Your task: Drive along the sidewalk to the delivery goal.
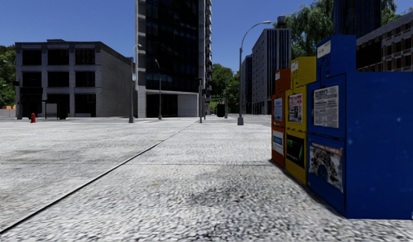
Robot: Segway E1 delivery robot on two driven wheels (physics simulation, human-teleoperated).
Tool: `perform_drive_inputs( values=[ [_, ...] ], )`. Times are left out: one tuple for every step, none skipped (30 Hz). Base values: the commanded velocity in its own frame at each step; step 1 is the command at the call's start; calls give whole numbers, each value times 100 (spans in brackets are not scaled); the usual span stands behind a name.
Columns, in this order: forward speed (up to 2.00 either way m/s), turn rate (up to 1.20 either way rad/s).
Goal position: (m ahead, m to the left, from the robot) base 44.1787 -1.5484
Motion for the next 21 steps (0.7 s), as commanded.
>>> perform_drive_inputs(
  values=[
    [200,0],
    [200,0],
    [200,0],
    [200,0],
    [200,0],
    [200,0],
    [200,0],
    [200,0],
    [200,0],
    [200,0],
    [200,2],
    [200,10],
    [200,18],
    [200,30],
    [200,30],
    [200,39],
    [200,48],
    [200,52],
    [200,53],
    [200,53],
    [200,53]
  ],
)
